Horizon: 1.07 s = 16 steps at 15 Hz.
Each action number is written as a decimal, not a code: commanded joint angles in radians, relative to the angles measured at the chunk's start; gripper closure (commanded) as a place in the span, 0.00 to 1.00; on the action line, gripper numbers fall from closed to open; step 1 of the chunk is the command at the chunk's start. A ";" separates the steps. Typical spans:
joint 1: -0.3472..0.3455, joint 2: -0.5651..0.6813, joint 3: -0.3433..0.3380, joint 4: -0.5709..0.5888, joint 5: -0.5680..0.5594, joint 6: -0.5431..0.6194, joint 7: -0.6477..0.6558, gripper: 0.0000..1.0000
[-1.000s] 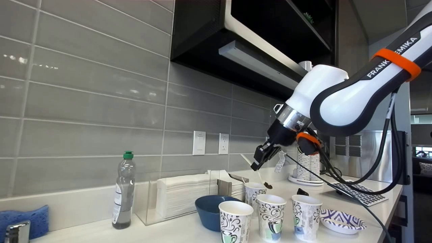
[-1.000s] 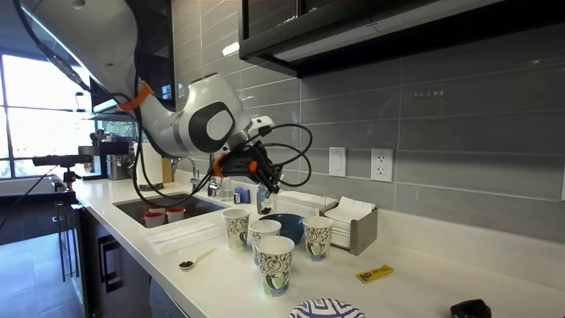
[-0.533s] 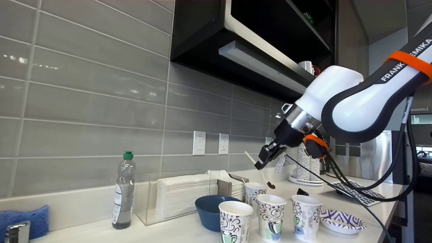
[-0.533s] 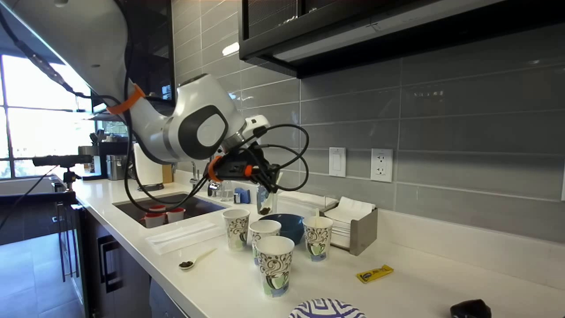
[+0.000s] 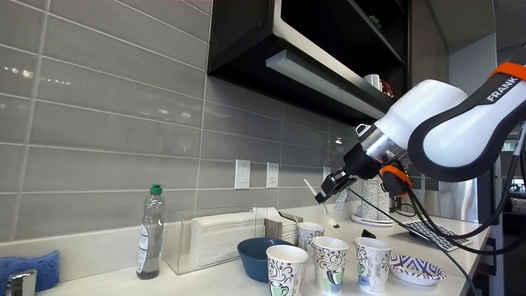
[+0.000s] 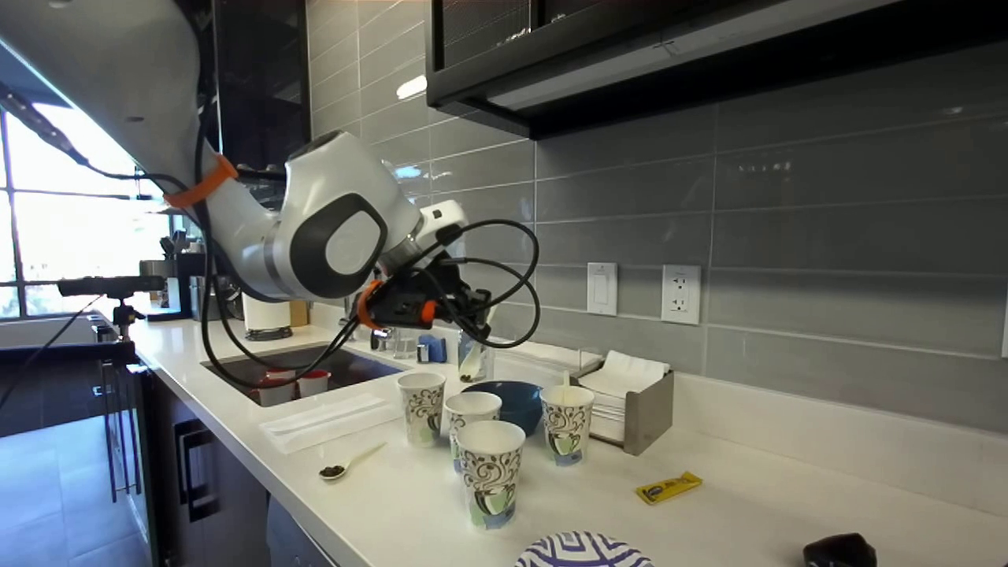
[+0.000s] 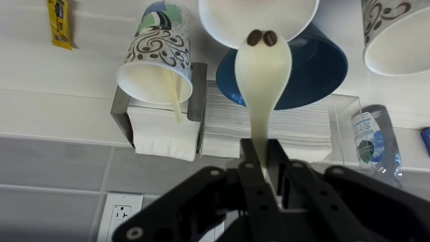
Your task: Pick up the plastic spoon on the right and pour its contents into paper cup in the middle
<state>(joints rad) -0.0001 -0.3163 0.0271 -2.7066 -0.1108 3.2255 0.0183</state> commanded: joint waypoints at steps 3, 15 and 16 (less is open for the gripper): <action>-0.020 -0.009 0.004 -0.028 0.009 0.082 0.015 0.97; -0.024 0.024 0.005 -0.020 0.023 0.141 0.001 0.97; 0.109 0.020 -0.095 -0.030 -0.009 0.184 0.043 0.97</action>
<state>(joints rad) 0.0397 -0.2937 -0.0145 -2.7217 -0.1075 3.3725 0.0383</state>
